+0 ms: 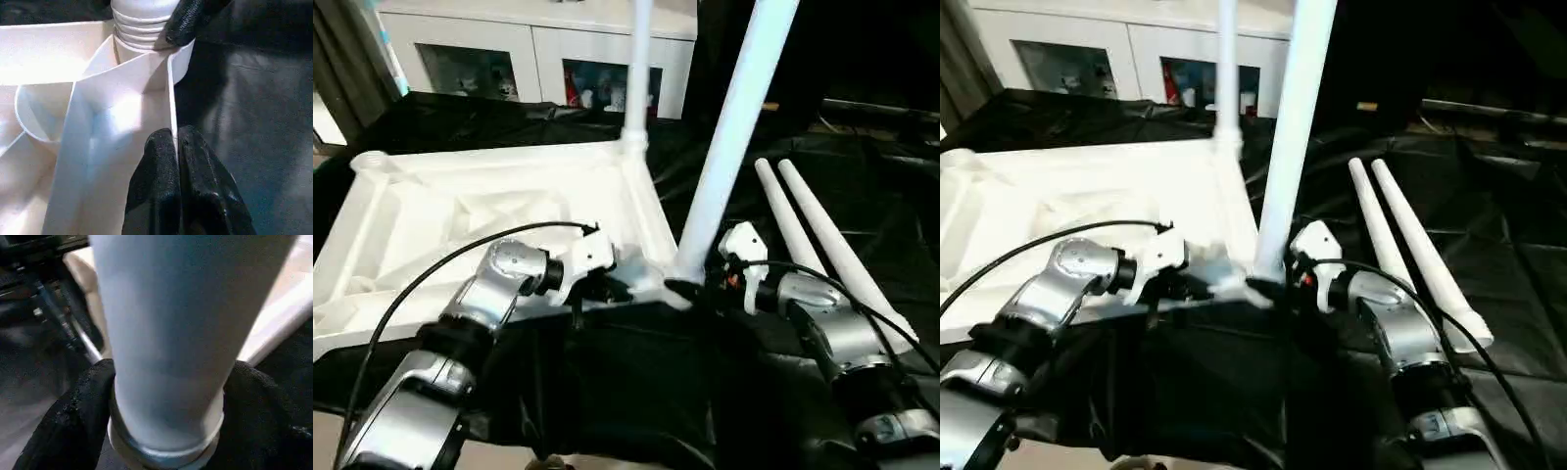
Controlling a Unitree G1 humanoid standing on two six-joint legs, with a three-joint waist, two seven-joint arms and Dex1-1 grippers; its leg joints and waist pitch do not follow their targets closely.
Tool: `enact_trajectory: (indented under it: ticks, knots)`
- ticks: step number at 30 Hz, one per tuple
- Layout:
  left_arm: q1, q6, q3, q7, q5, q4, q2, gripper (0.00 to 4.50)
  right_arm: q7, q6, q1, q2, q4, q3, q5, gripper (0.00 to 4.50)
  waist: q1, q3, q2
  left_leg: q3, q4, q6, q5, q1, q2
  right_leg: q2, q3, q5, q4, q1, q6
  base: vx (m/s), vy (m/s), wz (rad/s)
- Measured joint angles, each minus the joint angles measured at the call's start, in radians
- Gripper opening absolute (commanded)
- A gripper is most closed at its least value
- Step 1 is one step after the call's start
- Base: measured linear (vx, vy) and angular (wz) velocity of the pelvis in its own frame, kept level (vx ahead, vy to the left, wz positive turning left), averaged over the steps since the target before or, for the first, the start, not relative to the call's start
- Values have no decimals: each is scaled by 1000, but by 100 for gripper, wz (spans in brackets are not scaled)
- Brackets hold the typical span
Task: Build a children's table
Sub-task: Rotate leg to tighten
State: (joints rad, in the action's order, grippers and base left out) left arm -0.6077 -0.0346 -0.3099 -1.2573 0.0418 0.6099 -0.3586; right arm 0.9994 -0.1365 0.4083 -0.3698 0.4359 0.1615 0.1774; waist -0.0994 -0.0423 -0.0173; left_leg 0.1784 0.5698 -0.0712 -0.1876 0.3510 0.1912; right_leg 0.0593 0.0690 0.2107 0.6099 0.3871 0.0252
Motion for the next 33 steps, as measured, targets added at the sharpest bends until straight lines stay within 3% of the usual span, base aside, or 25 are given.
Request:
enact_trajectory:
  ticks: [2,3,9,14,18,25,30,31,33]
  knots:
    - [8,-1,-1,-9,-2,-8,-5,0,12,-11,-6,0,-3,4,8,354,-1,0,0,0,0,0,0,0,0,0,0,0,0,0,0,0,0,0]
    - [8,-1,-1,-11,-2,-9,-6,0,13,-13,-8,1,-3,5,9,329,-1,0,0,0,0,0,0,0,0,0,0,0,0,0,0,0,0,0]
    - [13,-2,0,-12,-5,-17,-13,0,15,-34,-15,12,-14,4,21,288,0,0,0,0,0,0,0,0,0,0,0,0,0,0,0,0,0,0]
    - [14,-5,0,7,-4,-16,-9,0,-29,-46,-24,31,-25,-1,18,274,1,0,0,0,0,0,0,-1,0,0,0,0,1,0,0,0,0,0]
    - [-32,-14,9,178,45,64,64,0,-295,-36,18,133,69,-59,-25,272,13,0,-1,0,1,-3,2,-3,-1,0,-1,-1,1,-4,0,0,0,0]
    - [-109,-73,10,450,111,174,212,0,-762,-54,134,315,226,-171,-41,272,13,3,3,0,1,-5,3,-4,-1,0,-3,-1,1,-5,-4,0,0,0]
    - [-115,-76,13,487,117,191,237,0,-852,-2,156,346,283,-174,-80,272,12,7,8,0,0,-5,3,-4,-2,0,-3,-3,1,-6,0,0,0,0]
    - [-115,-75,15,487,117,192,237,0,-848,8,157,346,285,-174,-81,327,12,7,8,0,0,-5,3,-4,-2,0,-3,-3,1,-6,0,0,0,0]
    - [-115,-74,16,484,117,192,236,0,-835,17,157,345,293,-175,-83,341,12,7,8,0,0,-4,3,-3,-1,0,-3,-3,1,-6,-1,0,0,0]
